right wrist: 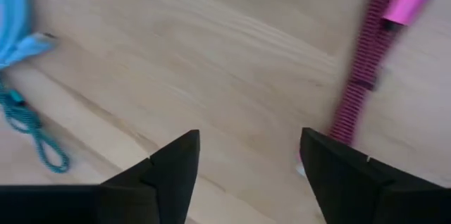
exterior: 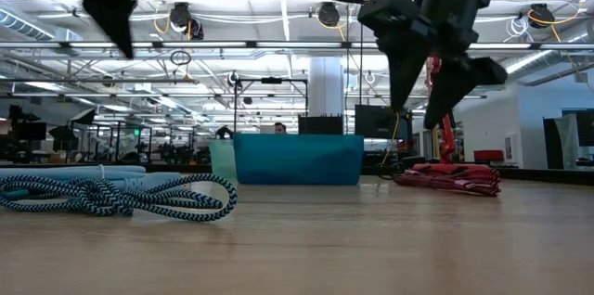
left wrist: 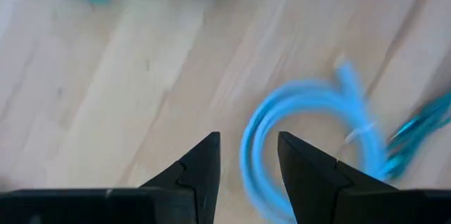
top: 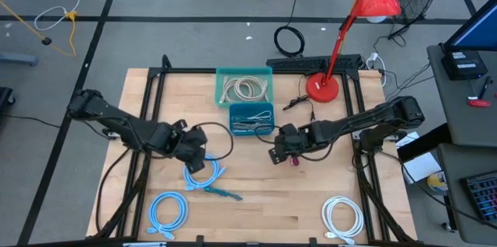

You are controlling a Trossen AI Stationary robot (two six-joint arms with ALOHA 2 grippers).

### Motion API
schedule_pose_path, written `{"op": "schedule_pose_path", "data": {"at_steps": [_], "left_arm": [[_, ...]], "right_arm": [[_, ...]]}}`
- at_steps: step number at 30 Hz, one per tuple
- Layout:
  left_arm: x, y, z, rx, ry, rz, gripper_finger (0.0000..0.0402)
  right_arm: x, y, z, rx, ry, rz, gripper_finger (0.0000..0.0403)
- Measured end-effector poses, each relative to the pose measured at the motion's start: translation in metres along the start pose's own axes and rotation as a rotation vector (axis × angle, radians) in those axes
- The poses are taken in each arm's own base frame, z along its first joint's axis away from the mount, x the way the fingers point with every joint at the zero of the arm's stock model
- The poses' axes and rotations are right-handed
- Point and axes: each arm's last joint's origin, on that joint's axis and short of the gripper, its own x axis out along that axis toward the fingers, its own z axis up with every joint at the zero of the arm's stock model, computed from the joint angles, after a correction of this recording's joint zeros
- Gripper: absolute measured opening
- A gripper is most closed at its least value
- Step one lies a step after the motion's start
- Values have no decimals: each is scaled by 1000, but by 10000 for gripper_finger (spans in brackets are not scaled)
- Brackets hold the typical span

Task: Pick & Place USB Port
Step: Put the top blue display cable into the green bin

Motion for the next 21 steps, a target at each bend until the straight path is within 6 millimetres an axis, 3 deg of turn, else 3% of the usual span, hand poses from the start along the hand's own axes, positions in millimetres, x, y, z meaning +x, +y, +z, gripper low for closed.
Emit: {"op": "schedule_pose_path", "data": {"at_steps": [5,9,12,17,21], "left_arm": [[44,9,-39,35,133,98,145],[66,15,-55,69,62,195,145],[78,14,-59,70,24,165,145],[85,-2,-49,131,-16,-95,145],[85,-4,-45,163,-69,-110,145]], "right_arm": [[6,-1,-1,11,12,40,244],[6,3,0,-3,-1,82,243],[5,6,1,-4,-10,113,244],[5,8,1,-2,-18,131,243],[5,8,1,-3,-23,132,240]]}}
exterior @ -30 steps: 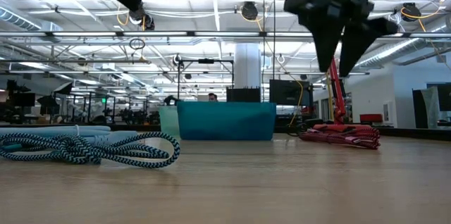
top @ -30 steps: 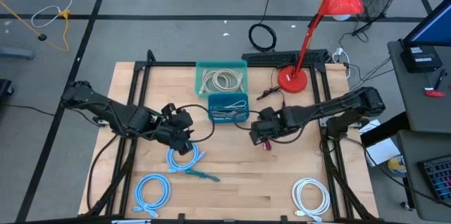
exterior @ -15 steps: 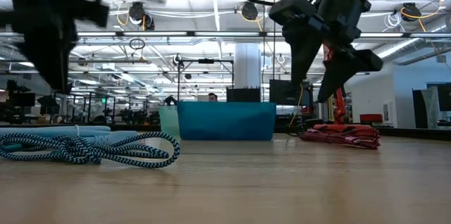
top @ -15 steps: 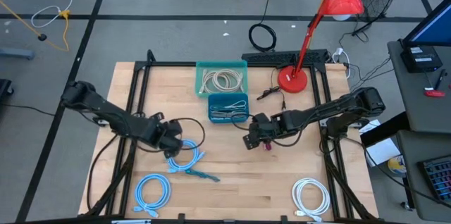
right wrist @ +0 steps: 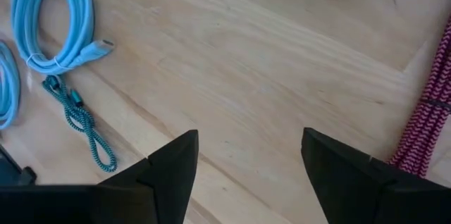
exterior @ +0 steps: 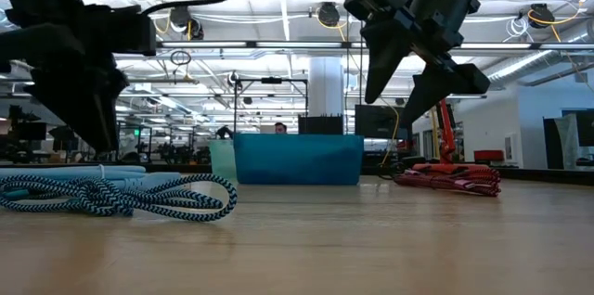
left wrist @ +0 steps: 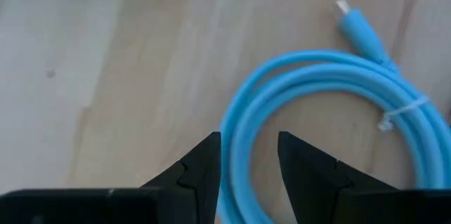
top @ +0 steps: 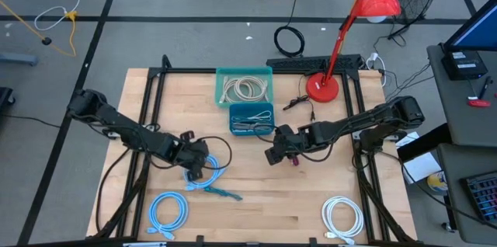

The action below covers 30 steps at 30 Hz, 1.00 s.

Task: Pick & Place USB Port
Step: Put the top blue display cable into the green bin

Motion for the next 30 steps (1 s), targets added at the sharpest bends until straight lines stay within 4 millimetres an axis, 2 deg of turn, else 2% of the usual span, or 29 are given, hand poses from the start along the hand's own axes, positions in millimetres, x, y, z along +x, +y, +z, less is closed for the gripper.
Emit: {"op": "schedule_pose_path", "data": {"at_steps": [5,8,15,22,24,27,30], "left_arm": [[1,6,0,19,10,55,145],[2,8,1,22,36,30,146],[19,6,0,48,130,0,148],[46,1,-5,74,238,33,205],[49,0,-6,66,258,48,209],[50,1,-7,56,263,70,178],[48,3,-6,60,271,51,97]], "right_arm": [[0,2,1,0,-28,18,241],[0,4,2,-7,-36,36,238],[0,5,3,-18,-63,37,238],[0,6,4,-15,-90,45,238],[0,7,4,-14,-95,60,238],[-1,10,5,-10,-104,92,238],[-1,12,5,-12,-109,113,238]]}}
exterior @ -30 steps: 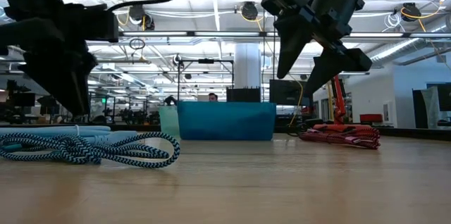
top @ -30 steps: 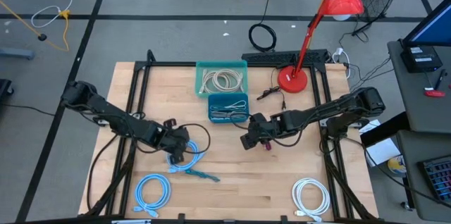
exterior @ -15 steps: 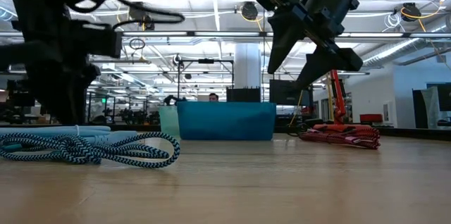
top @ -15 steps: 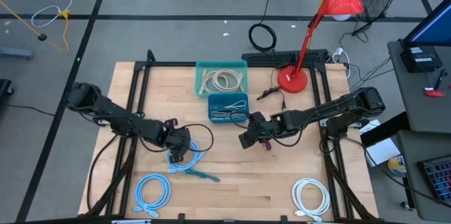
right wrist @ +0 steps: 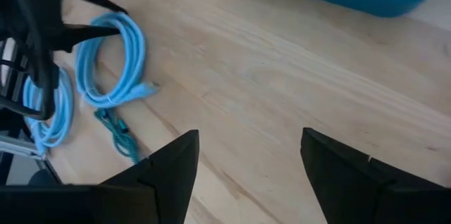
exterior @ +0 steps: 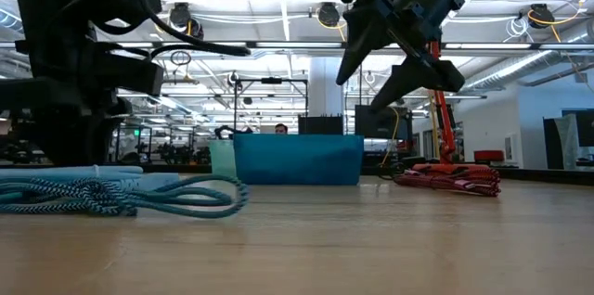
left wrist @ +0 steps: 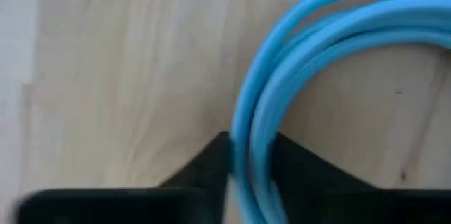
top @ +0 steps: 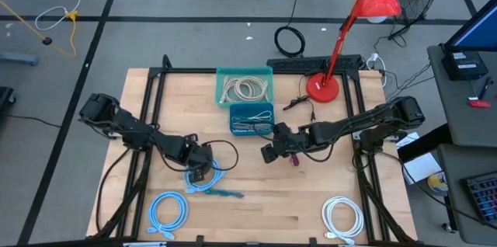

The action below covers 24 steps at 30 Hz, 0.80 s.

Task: Pick & Place USB Port
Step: Put the top blue display cable into the green bin

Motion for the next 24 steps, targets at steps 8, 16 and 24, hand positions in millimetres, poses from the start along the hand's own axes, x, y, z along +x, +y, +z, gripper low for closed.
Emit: {"op": "schedule_pose_path", "data": {"at_steps": [8,16,24], "left_arm": [[-11,9,-1,-109,17,4,33],[-74,39,15,-218,-114,152,32],[-140,104,65,-406,-298,184,32]], "right_arm": [[0,3,0,-6,-6,25,238],[0,4,0,-20,-4,31,238],[-1,7,0,-43,-11,72,238]]}}
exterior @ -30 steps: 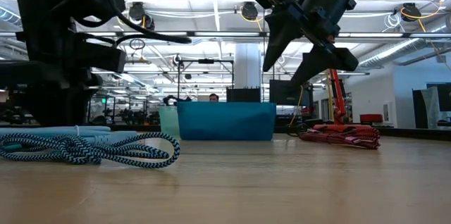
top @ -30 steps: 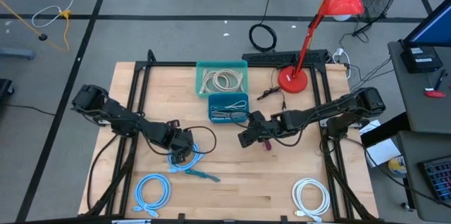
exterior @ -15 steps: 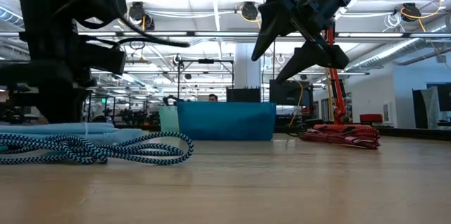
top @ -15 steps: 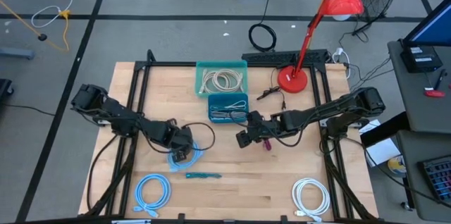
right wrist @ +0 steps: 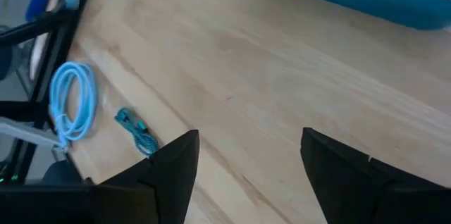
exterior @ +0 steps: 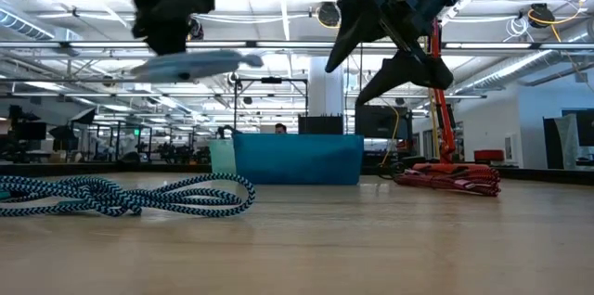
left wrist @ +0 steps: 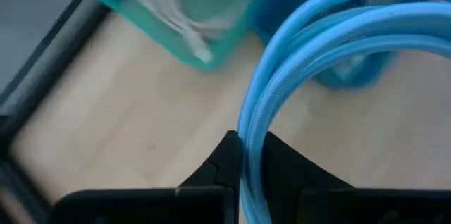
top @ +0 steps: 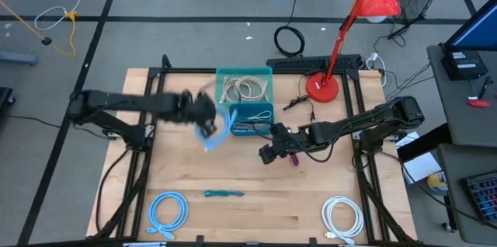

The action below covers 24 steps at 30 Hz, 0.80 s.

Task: Pick & Place USB Port
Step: Put the top blue display cable into the green bin

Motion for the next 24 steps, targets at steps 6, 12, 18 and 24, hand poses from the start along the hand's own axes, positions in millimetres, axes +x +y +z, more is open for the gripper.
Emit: {"op": "schedule_pose_path", "data": {"at_steps": [6,12,18,24], "left_arm": [[9,48,73,-90,-41,-69,32],[42,87,132,-106,13,-87,32],[88,94,175,-37,100,-89,32],[133,85,193,121,220,-87,32]], "right_arm": [[-3,6,6,-46,9,83,238],[-28,4,28,-131,-35,123,238],[-69,-16,50,-203,-78,40,238],[-101,-29,61,-219,-149,-11,238]]}}
